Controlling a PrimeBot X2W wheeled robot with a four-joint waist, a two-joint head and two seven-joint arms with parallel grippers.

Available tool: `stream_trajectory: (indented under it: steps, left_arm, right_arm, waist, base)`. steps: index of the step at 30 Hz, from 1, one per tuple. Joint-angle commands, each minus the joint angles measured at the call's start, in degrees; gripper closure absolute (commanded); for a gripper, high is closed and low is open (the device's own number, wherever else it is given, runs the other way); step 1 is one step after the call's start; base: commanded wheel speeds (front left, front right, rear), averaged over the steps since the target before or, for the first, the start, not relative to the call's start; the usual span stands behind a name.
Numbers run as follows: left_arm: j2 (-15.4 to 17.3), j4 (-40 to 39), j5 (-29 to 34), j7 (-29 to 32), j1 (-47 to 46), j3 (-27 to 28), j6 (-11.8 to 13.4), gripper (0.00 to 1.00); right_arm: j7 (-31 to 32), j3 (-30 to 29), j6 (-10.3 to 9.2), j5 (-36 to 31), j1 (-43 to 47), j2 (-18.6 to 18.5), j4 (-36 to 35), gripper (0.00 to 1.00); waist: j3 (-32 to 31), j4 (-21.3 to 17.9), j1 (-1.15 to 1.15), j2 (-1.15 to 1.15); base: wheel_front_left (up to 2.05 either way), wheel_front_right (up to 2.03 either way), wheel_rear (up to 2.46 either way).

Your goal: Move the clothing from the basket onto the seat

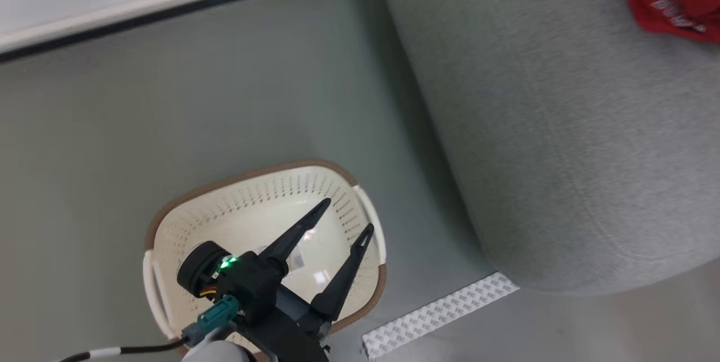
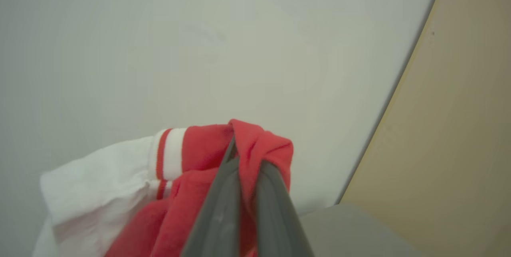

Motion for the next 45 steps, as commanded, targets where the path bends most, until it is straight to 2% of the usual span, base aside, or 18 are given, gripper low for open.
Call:
stream_trajectory:
  steps: [1,6,9,13,16,17,18,19,25,29,32,35,42,45]
  left_arm:
    - [0.3,-0.4,0.7,0.1,-0.3,-0.1,0.1,0.0]
    - [0.8,-2.5,1.5,0.9,-0.7,-0.6,0.8,0.0]
    - [1.2,-3.8,1.7,0.8,-0.7,0.1,1.7,0.0]
    - [1.5,-4.8,2.2,1.4,-0.6,-0.5,1.7,0.0]
    - [1.6,-5.0,1.1,1.7,0.5,0.0,2.4,0.0]
    - [2.0,-4.8,1.0,1.8,0.7,0.1,2.6,0.0]
    - [2.2,-4.7,0.9,1.6,0.9,0.3,2.7,0.0]
    - [2.3,-4.7,0.6,1.4,0.9,0.4,2.7,0.0]
    - [2.3,-3.5,0.4,0.5,0.9,1.4,3.1,0.0]
    - [0.6,-1.5,-1.3,-1.9,2.1,1.7,2.4,0.0]
    - [-0.2,0.3,-2.6,-3.6,3.2,2.3,2.1,0.0]
    - [-1.5,2.1,-3.7,-5.2,4.6,3.2,1.9,0.0]
    - [-3.8,6.1,-7.6,-6.9,10.3,7.3,2.1,0.0]
    - [-4.5,7.8,-8.2,-7.1,13.6,10.2,1.6,0.0]
  right_arm:
    - [-0.4,-0.3,-0.04,-0.1,0.4,-0.6,1.0,1.0]
    - [-3.0,-5.2,-0.04,-0.6,5.6,-4.6,7.4,1.0]
    - [-5.6,-7.0,-0.03,-0.8,11.3,-2.9,11.7,1.0]
    - [-8.8,-10.6,-0.04,-3.2,17.9,-0.1,16.0,1.0]
    - [-10.1,-12.8,-0.04,-5.3,20.5,3.3,18.0,1.0]
    - [-10.3,-13.2,-0.04,-6.3,21.1,4.3,18.5,0.92]
    - [-10.2,-13.5,-0.04,-7.1,21.4,5.1,18.9,0.56]
    - [-9.8,-14.0,-0.04,-7.8,21.5,5.6,19.5,0.0]
    - [-11.5,-15.5,-0.04,-11.4,20.9,7.6,23.2,0.0]
    - [-14.6,-14.3,-0.04,-12.6,22.0,7.0,27.7,0.0]
    - [-16.6,-12.4,-0.04,-12.4,23.9,8.1,29.5,0.0]
    - [-18.8,-11.5,-0.04,-11.4,26.5,7.4,30.6,0.0]
    - [-21.5,-9.4,-0.04,-10.1,33.0,7.2,29.5,0.0]
    - [-22.4,-8.4,-0.04,-8.8,37.7,9.0,27.4,0.0]
  waist:
    - [4.2,4.0,0.0,-0.01]
    - [6.7,5.6,0.0,-0.01]
    - [8.6,5.6,0.0,-0.01]
    - [9.7,5.4,0.0,-0.01]
    - [9.9,5.0,0.0,-0.01]
    - [9.9,4.9,0.0,-0.01]
    - [9.7,4.8,0.0,-0.01]
    - [9.5,4.8,0.0,-0.01]
    - [6.3,4.9,0.0,-0.01]
    - [1.1,6.0,0.0,-0.01]
    - [-2.3,6.7,0.0,-0.01]
    - [-6.1,7.9,0.0,-0.01]
    - [-14.3,10.6,0.0,-0.01]
    - [-18.5,11.7,0.0,-0.01]
  base:
    - [0.0,0.0,0.0]
    - [0.0,0.0,0.0]
    - [0.0,0.0,0.0]
    - [0.0,0.0,0.0]
    - [0.0,0.0,0.0]
    - [0.0,0.0,0.0]
    - [0.0,0.0,0.0]
    - [0.0,0.0,0.0]
    - [0.0,0.0,0.0]
    - [0.0,0.0,0.0]
    - [0.0,0.0,0.0]
    - [0.0,0.0,0.0]
    - [0.0,0.0,0.0]
    - [0.0,0.0,0.0]
